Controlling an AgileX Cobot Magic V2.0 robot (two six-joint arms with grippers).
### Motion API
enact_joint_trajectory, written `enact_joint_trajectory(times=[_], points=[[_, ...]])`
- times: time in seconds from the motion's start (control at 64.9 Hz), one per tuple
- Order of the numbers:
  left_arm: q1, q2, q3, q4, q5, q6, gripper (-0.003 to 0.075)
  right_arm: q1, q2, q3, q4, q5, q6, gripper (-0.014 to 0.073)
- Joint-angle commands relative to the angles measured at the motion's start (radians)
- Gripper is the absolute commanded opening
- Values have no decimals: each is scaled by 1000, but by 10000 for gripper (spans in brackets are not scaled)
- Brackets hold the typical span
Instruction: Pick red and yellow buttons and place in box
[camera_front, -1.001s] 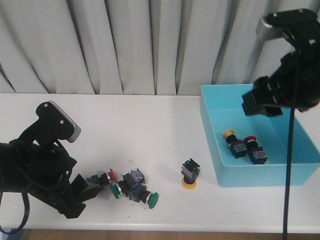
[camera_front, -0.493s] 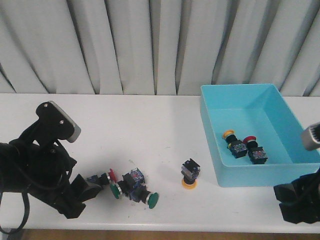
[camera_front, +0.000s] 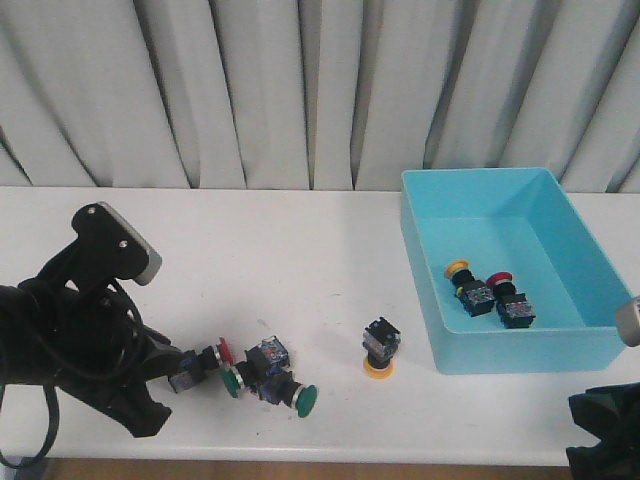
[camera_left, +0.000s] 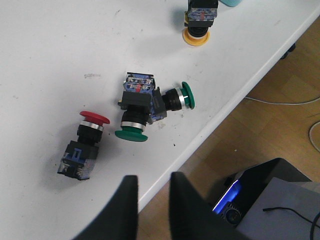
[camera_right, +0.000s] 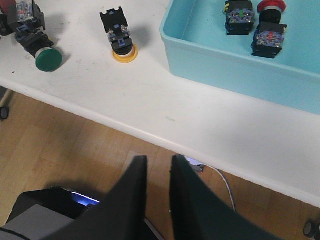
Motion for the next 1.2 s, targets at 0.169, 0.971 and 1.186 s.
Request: enact_joint_trajectory(times=[0.169, 0.971, 1.186], points=[[-1, -24, -23, -18, -32, -9, -7, 4, -5, -25, 10, -28, -1, -7], [40, -227, -8, 200, -37, -7, -7, 4, -5, -25, 10, -26, -1, -8], [178, -478, 190, 217, -166, -8, -7, 4, -5, -25, 10, -26, -1, -8]])
